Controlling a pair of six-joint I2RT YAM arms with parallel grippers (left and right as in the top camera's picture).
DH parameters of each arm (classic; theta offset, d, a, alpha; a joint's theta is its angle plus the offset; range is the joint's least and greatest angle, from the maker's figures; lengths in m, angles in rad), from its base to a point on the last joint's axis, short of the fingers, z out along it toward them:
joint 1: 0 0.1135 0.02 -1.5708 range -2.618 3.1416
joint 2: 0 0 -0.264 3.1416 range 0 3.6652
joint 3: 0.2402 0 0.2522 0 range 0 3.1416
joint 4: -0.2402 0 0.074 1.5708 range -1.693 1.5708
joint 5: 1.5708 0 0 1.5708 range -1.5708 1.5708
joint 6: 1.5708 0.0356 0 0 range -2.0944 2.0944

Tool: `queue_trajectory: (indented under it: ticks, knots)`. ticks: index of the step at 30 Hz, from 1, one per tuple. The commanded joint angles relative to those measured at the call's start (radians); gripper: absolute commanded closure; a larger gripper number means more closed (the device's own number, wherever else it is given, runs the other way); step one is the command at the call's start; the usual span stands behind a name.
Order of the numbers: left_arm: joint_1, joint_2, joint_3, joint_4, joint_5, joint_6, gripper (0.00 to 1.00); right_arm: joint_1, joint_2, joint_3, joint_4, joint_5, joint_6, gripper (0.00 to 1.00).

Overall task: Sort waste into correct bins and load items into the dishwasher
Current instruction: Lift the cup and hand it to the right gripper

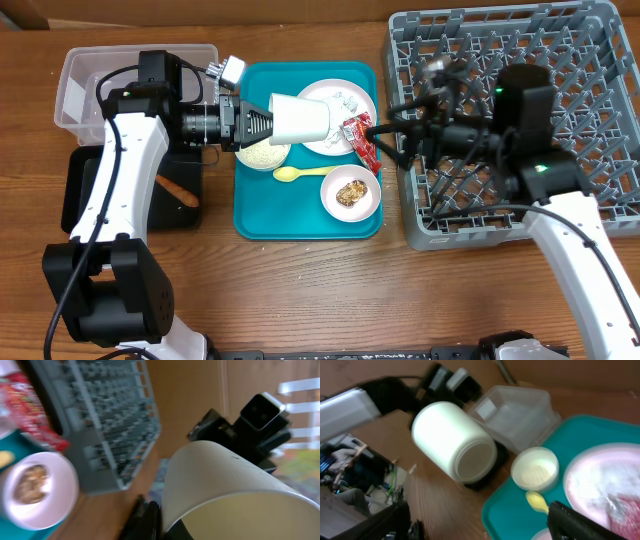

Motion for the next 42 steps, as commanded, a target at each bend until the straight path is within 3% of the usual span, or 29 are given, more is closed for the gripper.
queue_trajectory:
  ticks: [1,8,17,21,27,28,33,35,42]
  knots:
    - [-0.014,-0.002,0.022,-0.019,0.175,-0.026,0.96,0.075,0.013,0.019,0.084,-0.032,0.026,0.12]
    - [-0.054,-0.002,0.022,-0.046,0.176,-0.037,0.96,0.176,0.104,0.019,0.238,0.041,0.074,0.13]
    - [-0.086,-0.002,0.021,-0.049,0.175,-0.014,0.96,0.187,0.157,0.019,0.351,0.034,0.097,0.18]
    - [-0.086,-0.002,0.021,-0.049,0.173,-0.014,0.96,0.187,0.157,0.019,0.404,0.006,0.098,0.26]
    - [-0.086,-0.002,0.021,-0.048,0.172,-0.014,0.95,0.187,0.157,0.019,0.418,-0.035,0.1,0.5]
    - [-0.085,-0.002,0.021,-0.048,0.172,-0.014,0.94,0.187,0.157,0.019,0.416,-0.038,0.1,0.53]
    - [-0.085,-0.002,0.021,-0.049,0.156,-0.014,0.6,0.177,0.157,0.019,0.421,-0.06,0.1,0.57]
    - [-0.085,-0.002,0.021,-0.048,0.153,-0.014,0.51,0.162,0.153,0.019,0.421,-0.06,0.101,0.58]
    - [-0.085,-0.002,0.021,-0.048,0.065,-0.014,0.49,0.014,0.13,0.019,0.391,-0.06,0.21,0.66]
